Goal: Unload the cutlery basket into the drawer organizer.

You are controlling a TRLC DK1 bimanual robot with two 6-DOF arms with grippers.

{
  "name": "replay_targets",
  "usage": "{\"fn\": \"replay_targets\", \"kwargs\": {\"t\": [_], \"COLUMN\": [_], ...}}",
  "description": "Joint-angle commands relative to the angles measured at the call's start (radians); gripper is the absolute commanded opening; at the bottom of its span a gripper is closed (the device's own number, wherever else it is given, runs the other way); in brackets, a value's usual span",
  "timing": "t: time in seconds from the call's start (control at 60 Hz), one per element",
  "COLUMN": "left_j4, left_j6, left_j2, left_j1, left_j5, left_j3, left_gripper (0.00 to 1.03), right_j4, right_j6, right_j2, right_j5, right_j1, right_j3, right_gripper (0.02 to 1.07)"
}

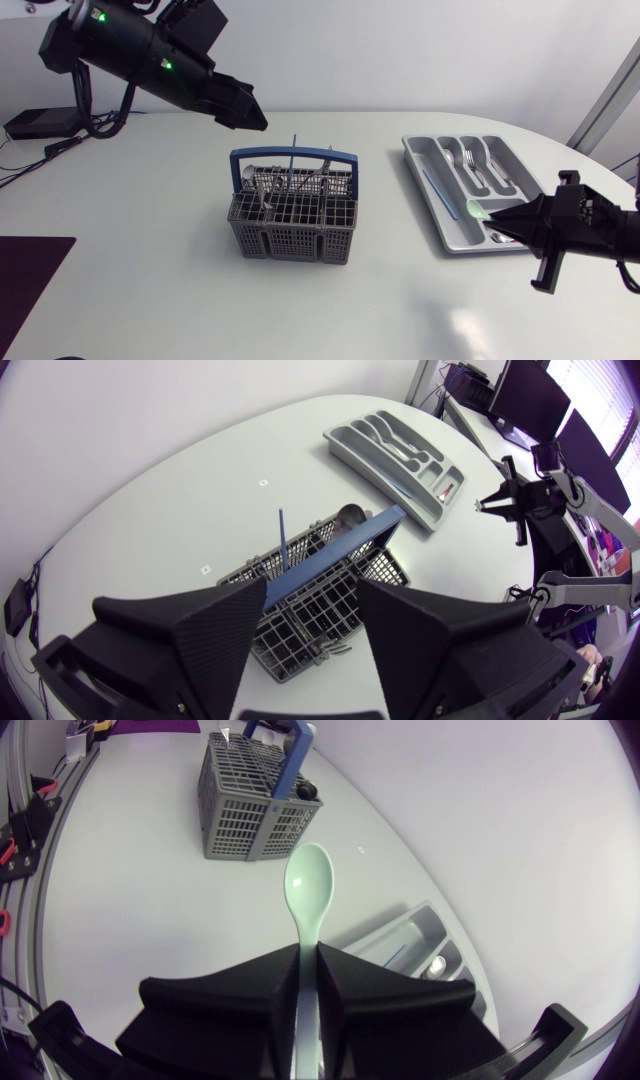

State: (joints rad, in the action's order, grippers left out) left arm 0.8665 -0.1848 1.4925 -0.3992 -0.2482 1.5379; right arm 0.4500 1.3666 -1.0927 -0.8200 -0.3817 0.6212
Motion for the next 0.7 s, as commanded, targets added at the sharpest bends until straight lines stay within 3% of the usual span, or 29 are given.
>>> {"fn": "replay_targets", "kwargs": {"t": [0.0,0.3,0.683], "left_j4": [0.003,0.000,-0.017], "left_j6": [-0.018,-0.019,-0.010], "left_j2": [-0.025,-0.051,-0.129], "left_j1": [0.005,0.002,0.002], "left_j5": [0.003,0.001,0.001], "left_j3": [-0.039,-0.110,-0.209], "left_gripper": [0.63,0.63,0.63], "right_j4": [0.036,0.208,0.170], "right_j6": [0.143,0.526,0.736], "right_j2": [-0.110,-0.440,-0.691], "right_j5": [-0.031,0.009,0.150], "right_j1": [-0.066,-0.189,-0.240], "right_j3": [0.078,0.288,0.448], "right_gripper": [0.08,0.08,0.08]}}
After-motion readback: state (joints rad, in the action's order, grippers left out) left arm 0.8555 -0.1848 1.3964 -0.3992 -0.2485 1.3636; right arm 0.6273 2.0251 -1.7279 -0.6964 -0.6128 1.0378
